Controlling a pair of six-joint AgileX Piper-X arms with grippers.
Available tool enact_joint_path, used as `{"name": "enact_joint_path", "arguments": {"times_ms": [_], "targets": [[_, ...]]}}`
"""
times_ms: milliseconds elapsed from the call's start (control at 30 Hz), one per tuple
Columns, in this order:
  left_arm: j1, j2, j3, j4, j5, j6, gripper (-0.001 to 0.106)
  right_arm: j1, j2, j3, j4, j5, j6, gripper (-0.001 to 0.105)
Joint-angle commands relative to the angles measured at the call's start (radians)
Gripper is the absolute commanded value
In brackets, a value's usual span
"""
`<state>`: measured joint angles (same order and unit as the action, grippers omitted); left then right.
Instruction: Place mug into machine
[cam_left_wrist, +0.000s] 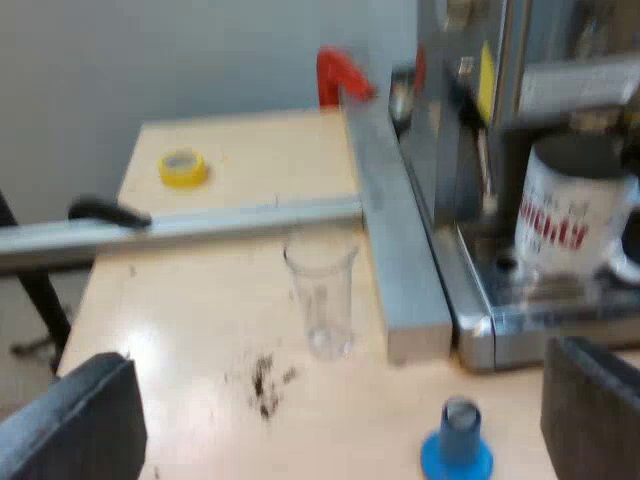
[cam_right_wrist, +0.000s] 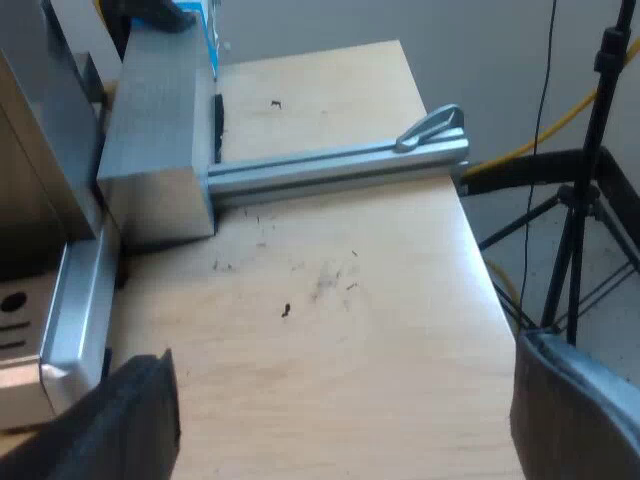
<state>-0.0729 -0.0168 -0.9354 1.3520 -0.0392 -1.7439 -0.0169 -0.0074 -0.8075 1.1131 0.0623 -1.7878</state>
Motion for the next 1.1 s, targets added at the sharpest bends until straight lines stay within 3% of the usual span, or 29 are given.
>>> {"name": "enact_joint_path", "arguments": {"times_ms": [33,233,467,700,1100], "targets": [[0.003,-0.135,0.017,0.015,-0.028,-0.001,0.081,0.002,-0.046,-0.005,-0.018,-0.008,0.005,0.07],[0.003,-0.135,0.114,-0.105,-0.034,-0.001,0.081,0.002,-0.043,0.021,-0.042,-0.016,0.005,0.07],[0.003,-0.135,0.273,-0.245,-0.031,-0.001,0.081,0.002,-0.043,0.127,-0.111,-0.016,0.005,0.07],[0.003,-0.133,0.405,-0.304,-0.025,-0.001,0.081,0.002,-0.042,0.289,-0.102,-0.016,0.005,0.07],[0.003,-0.133,0.409,-0.311,-0.008,-0.001,0.081,0.002,-0.042,0.298,-0.116,-0.016,0.005,0.07]]}}
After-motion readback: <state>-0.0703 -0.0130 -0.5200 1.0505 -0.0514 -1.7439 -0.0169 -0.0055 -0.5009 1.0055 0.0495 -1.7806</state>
